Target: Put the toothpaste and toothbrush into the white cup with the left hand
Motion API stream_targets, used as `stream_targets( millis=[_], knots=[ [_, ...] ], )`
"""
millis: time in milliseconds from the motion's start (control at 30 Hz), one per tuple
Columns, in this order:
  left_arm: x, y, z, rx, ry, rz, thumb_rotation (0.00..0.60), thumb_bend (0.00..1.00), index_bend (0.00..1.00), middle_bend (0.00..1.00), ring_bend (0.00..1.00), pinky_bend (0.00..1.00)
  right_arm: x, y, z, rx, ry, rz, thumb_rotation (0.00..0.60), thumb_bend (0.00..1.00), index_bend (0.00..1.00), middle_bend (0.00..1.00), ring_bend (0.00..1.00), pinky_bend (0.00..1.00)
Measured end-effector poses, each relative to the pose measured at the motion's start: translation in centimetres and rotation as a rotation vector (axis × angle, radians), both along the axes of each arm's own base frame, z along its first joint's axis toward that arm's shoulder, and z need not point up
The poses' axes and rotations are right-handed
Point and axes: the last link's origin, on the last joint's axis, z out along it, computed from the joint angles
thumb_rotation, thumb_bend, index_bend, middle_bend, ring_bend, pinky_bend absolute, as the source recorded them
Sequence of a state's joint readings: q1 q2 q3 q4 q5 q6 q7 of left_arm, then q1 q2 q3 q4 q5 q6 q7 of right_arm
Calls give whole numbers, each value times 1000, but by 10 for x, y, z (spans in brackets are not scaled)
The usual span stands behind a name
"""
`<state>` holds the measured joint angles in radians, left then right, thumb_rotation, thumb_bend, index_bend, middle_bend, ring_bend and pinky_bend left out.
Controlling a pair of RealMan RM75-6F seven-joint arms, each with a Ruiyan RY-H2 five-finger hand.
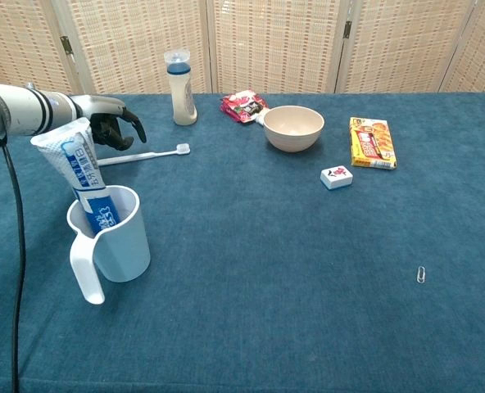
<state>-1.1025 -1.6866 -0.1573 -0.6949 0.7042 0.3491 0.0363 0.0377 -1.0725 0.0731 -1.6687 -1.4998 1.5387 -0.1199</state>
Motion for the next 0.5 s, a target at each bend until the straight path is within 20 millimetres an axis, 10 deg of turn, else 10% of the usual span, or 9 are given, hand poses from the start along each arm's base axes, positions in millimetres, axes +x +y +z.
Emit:
stream_targets(
  millis=[500],
  knots=[
    [5,-11,-11,-81,17,-29,508,692,331,1000,936,990,1,-1,-1,1,-1,5,600,195,2,176,172,178]
  ],
)
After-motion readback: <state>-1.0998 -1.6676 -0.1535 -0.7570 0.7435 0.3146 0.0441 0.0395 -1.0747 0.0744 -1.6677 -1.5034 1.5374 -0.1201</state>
